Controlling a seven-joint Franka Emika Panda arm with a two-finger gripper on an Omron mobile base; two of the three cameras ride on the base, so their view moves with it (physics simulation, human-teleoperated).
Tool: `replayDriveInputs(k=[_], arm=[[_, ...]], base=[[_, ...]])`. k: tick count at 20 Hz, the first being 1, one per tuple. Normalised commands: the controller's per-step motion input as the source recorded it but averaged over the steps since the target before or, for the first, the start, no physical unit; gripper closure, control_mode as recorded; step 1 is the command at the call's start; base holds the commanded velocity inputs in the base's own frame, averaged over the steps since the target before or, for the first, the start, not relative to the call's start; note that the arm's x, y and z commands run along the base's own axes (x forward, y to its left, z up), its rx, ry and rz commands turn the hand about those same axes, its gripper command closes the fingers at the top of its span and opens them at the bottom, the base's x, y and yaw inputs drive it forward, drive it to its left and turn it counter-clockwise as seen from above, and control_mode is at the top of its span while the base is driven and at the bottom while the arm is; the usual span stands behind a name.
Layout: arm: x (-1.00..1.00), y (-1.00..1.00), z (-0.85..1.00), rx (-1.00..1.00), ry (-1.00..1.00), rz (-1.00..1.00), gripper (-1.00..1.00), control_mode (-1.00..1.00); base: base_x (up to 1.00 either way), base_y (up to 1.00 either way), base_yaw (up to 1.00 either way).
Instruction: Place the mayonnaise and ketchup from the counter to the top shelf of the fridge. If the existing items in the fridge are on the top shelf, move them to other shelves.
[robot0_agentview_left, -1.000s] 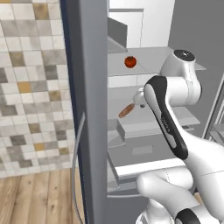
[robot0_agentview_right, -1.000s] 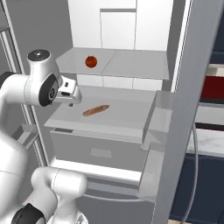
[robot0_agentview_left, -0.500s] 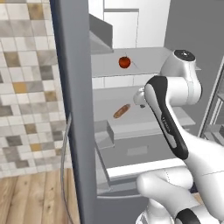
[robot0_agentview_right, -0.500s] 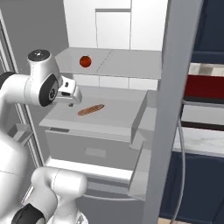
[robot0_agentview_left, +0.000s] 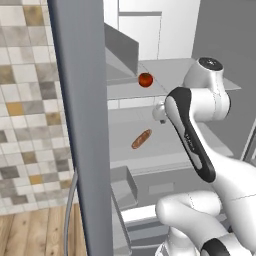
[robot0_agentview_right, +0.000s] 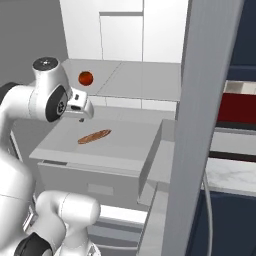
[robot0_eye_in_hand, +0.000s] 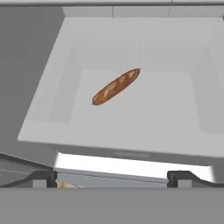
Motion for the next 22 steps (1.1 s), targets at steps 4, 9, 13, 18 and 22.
replayDriveInputs(k=[4, 9, 13, 18, 22], arm=[[0.0, 0.0, 0.0, 0.0, 0.0, 0.0, -1.0, 1.0], [0.07, 0.0, 0.52, 0.0, -0.21, -0.02, -1.0, -1.0], [0.01, 0.0, 0.62, 0.0, -0.22, -0.02, -1.0, -1.0], [0.27, 0.0, 0.36, 0.0, -0.09, 0.0, -1.0, -1.0], [0.48, 0.0, 0.31, 0.0, -0.02, 0.0, -1.0, -1.0]], base=[[0.61, 0.0, -0.06], [0.0, 0.0, 0.0], [0.0, 0.0, 0.0], [0.0, 0.0, 0.0], [0.0, 0.0, 0.0]])
